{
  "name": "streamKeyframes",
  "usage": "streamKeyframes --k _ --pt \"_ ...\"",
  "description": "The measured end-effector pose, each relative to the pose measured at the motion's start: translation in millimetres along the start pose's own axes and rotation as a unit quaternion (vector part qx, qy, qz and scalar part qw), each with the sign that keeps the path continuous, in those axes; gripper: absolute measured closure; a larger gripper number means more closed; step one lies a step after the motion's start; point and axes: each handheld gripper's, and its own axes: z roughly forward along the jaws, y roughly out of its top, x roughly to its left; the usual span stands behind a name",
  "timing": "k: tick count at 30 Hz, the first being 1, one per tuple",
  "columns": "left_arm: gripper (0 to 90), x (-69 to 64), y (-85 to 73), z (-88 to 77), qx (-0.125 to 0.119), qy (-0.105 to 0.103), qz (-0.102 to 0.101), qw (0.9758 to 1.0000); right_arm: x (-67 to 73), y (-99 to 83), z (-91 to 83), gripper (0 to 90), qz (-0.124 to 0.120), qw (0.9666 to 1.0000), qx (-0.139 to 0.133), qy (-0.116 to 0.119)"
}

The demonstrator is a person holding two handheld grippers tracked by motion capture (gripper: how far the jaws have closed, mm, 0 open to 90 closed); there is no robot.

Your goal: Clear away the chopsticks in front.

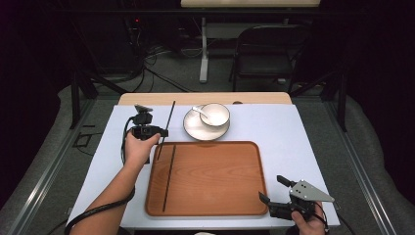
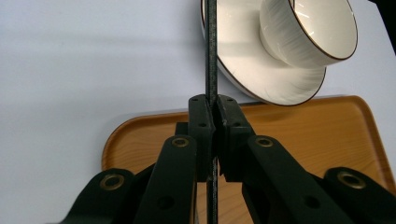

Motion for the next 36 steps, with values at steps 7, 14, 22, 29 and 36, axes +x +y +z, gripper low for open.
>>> streamKeyframes --k 7,14,22,29,36 --pt "85.9 -1.1 -26.2 -16.9 -0.014 -0.019 0.009 0.9997 0.1 -0.1 -0.2 14.7 0.0 1.0 -0.001 -0.001" --pt "85.9 -5.2 -63.0 -30.6 -0.018 -0.011 0.016 0.9996 0.2 -0.1 -0.5 14.7 -0.001 1.0 -0.003 -0.002" --pt "85.9 2.8 -105.0 -37.4 -0.026 0.014 0.004 0.9996 0.3 0.0 -0.5 14.6 -0.001 1.0 -0.004 -0.002" --pt "85.9 6.9 -122.9 -29.7 -0.011 0.034 -0.001 0.9994 0.7 0.2 -0.3 14.6 -0.001 1.0 -0.002 -0.001" --pt "85.8 5.7 -129.3 -22.7 0.011 0.044 0.008 0.9989 0.4 0.0 -0.6 14.6 -0.002 1.0 -0.004 -0.002"
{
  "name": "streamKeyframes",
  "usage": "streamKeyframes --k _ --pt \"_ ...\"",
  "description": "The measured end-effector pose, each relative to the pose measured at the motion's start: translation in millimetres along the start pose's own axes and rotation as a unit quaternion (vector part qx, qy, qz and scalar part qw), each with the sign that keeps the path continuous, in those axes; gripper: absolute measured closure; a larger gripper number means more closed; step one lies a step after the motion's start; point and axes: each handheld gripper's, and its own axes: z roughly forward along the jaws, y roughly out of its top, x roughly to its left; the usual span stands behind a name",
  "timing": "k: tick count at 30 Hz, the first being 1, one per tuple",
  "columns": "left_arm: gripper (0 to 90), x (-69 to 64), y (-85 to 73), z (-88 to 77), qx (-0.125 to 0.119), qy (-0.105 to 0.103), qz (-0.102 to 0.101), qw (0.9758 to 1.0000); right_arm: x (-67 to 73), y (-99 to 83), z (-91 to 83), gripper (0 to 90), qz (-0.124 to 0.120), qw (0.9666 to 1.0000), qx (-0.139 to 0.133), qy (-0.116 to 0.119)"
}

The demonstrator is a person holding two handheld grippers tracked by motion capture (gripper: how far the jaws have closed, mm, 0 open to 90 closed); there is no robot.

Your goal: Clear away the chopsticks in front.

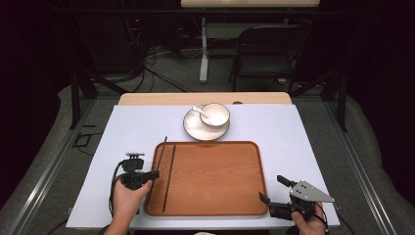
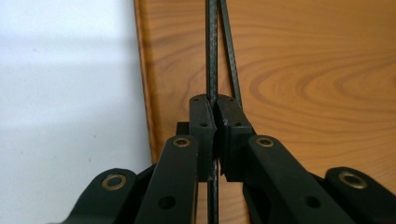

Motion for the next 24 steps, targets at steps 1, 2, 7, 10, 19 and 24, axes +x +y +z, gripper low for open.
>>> streamKeyframes --k 1,2,7,10,19,24 --pt "85.8 -0.4 -0.7 0.7 0.0 0.001 0.0 1.0 0.0 -0.1 -0.1 14.7 0.0 1.0 -0.001 0.0" --pt "85.8 -0.5 -0.8 1.0 0.003 0.001 0.001 1.0 0.0 -0.1 -0.2 14.7 0.0 1.0 -0.001 0.0" --pt "85.8 -0.8 -2.3 5.6 0.014 0.002 0.001 0.9999 0.5 -0.1 -0.3 14.6 0.001 1.0 -0.001 -0.001" --pt "85.7 -2.1 -2.9 7.8 0.02 0.005 0.004 0.9998 0.2 0.0 -0.2 14.7 0.0 1.0 -0.001 -0.001" --pt "85.6 -2.1 -1.9 12.9 0.028 0.01 -0.005 0.9995 0.3 -0.1 -0.4 14.6 0.001 1.0 -0.001 0.0" --pt "85.3 -2.7 -2.2 13.7 0.029 0.016 -0.003 0.9995 0.3 -0.1 -0.2 14.7 0.0 1.0 -0.001 0.0"
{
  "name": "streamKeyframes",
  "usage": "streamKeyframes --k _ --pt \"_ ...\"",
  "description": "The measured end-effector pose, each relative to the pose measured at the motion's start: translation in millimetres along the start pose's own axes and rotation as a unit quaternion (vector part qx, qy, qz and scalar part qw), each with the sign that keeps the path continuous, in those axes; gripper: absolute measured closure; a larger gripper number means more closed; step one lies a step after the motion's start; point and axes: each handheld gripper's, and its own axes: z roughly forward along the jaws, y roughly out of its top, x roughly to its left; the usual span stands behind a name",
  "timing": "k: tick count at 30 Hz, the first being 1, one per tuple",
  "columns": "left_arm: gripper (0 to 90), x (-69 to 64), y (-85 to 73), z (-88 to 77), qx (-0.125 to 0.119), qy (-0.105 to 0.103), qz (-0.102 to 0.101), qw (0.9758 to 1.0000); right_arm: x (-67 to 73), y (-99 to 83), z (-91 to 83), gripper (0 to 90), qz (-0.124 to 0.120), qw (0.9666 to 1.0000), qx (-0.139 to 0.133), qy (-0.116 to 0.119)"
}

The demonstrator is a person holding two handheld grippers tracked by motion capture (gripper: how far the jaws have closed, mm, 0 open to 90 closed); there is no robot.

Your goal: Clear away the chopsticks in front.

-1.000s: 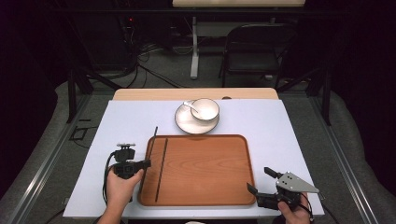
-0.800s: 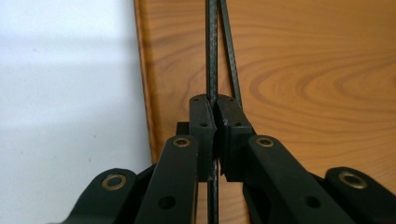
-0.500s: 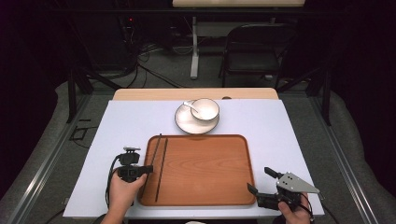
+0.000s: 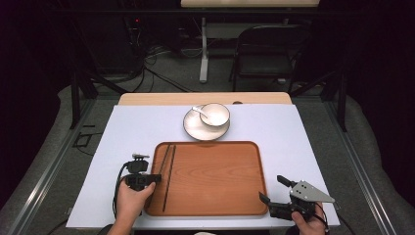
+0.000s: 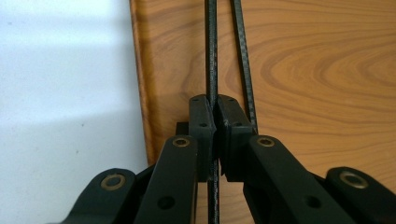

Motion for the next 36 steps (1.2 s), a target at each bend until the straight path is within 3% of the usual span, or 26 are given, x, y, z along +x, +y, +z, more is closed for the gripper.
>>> streamKeyframes --k 21,29,36 --pt "83.1 1.0 0.4 0.4 -0.002 -0.01 -0.005 0.9999 -0.7 -0.2 0.3 14.6 -0.002 1.0 0.0 0.0" --pt "78.4 0.8 0.2 -5.9 -0.018 -0.021 -0.006 0.9996 -0.2 -0.3 -0.5 14.6 0.002 1.0 -0.001 -0.001" --pt "69.6 1.6 4.4 -20.0 -0.042 -0.032 0.008 0.9986 -1.9 -0.8 -1.5 14.6 0.006 1.0 0.0 -0.003"
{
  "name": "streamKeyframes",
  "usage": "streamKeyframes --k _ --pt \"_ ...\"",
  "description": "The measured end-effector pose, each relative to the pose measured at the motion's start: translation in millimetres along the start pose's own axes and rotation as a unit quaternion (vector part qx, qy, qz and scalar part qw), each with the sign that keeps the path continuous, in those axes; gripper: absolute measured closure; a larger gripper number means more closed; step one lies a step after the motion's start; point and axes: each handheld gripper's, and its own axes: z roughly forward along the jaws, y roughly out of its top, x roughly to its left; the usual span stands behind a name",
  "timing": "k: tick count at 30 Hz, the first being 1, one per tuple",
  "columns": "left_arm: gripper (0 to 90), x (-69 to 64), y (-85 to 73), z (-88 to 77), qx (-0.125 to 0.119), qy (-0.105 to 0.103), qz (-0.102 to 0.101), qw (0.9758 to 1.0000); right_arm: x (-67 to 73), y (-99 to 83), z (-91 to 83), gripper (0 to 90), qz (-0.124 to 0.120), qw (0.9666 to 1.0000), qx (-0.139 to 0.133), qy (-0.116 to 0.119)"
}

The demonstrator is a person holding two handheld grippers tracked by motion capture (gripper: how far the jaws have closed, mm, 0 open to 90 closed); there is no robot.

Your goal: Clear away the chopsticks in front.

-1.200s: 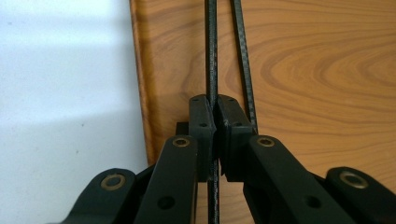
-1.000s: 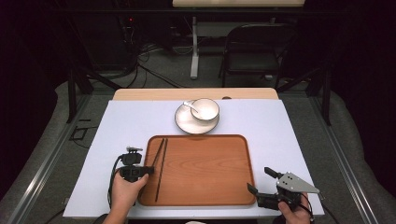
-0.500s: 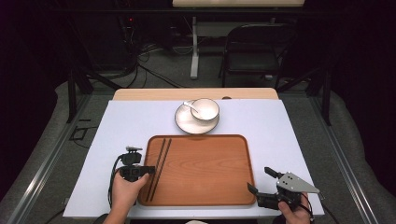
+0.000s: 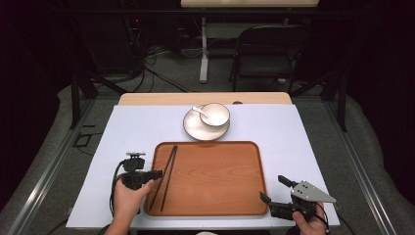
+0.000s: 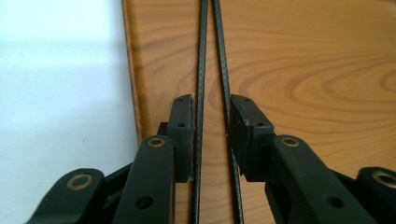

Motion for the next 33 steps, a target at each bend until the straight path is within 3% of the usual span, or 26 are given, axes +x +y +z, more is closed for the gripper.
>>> streamKeyframes --k 8,11,18,23,28,33 --pt "51.7 7.1 -8.1 -21.0 -0.061 -0.026 0.035 0.9972 1.1 0.5 0.8 14.6 -0.001 1.0 0.001 0.002" --pt "46.1 13.7 -15.2 -28.9 -0.092 -0.028 0.054 0.9939 1.0 0.7 1.7 14.6 0.0 1.0 0.002 0.003" --pt "41.9 25.1 -31.5 -41.4 -0.135 -0.029 0.076 0.9875 1.9 1.1 2.3 14.6 0.002 1.0 0.004 0.001" --pt "40.4 32.4 -43.4 -41.3 -0.141 -0.023 0.102 0.9845 3.5 1.1 2.3 14.6 -0.002 1.0 0.005 0.001" --pt "37.4 39.7 -51.1 -37.5 -0.147 -0.019 0.103 0.9836 3.1 1.2 2.7 14.6 0.0 1.0 0.006 0.0" --pt "36.7 43.8 -54.1 -32.0 -0.152 0.0 0.115 0.9817 2.3 1.0 2.2 14.6 0.002 1.0 0.005 0.001"
